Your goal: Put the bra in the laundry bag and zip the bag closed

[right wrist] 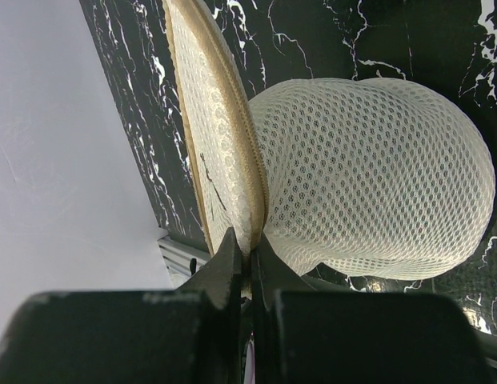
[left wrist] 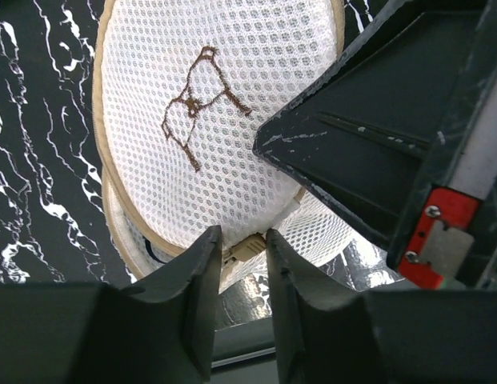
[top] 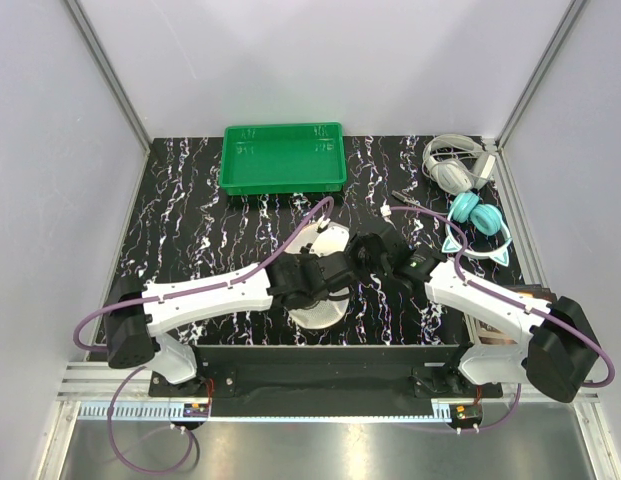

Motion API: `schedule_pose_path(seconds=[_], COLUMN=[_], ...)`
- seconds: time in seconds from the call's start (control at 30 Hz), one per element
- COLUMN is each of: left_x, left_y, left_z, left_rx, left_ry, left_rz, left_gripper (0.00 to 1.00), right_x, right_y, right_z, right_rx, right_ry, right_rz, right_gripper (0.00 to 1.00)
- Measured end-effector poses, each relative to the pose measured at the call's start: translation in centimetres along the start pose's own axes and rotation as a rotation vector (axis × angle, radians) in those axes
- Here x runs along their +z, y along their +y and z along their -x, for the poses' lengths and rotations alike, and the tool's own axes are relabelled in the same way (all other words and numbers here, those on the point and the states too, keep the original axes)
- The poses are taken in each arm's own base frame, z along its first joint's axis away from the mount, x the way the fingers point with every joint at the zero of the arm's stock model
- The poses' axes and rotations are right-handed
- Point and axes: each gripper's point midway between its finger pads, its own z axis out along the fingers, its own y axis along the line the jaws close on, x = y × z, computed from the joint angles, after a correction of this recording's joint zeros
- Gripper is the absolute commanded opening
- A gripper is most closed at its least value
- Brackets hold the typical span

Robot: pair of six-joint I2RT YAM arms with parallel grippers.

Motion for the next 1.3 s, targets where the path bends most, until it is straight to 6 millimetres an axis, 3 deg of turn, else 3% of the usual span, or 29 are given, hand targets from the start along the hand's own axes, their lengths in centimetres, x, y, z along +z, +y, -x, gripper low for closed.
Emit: schedule_pose_path(seconds=[0.2,0.4,0.53,0.67,0.83,1.07,1.3], left_x=[-0.1,-1.8,-2.8,-4.5,-5.4,-2.5,-1.9], left_y=[0.2,2.3,3.3,3.9,3.9,5.1,3.8], left_z=[-0.1,-1.4,-2.2,-2.5,-1.7,-2.5,-2.4], left_rx=[-0.008,-0.046,-0.084,-0.154,-0.244,-0.374,-0.451], left_ry=[-0.006,-0.012,-0.013,-0.039,-0.081,-0.006,0.036], left_rz=[-0.002,-0.026,-0.055,-0.128,-0.250,-0.405,-0.633], left_gripper=[0.25,0.25,0.49,0.60,0.55,0.58,0.41], right_x=[0.0,0.1,0.1,0.1,0.1,0.0,0.0], right_y=[0.0,-0.1,-0.1,-0.1,-0.1,-0.1,-0.1], right_z=[0.1,0.2,0.2,0.2,0.2,0.0,-0.2], right_rx=[-0.001,-0.001,-0.001,-0.001,-0.003,-0.021,-0.032], right_ry=[-0.005,-0.015,-0.016,-0.016,-0.014,-0.002,0.006], right_rz=[-0.001,-0.004,-0.005,-0.005,-0.005,-0.001,0.002], right_gripper=[0.00,0.00,0.00,0.00,0.00,0.00,0.00])
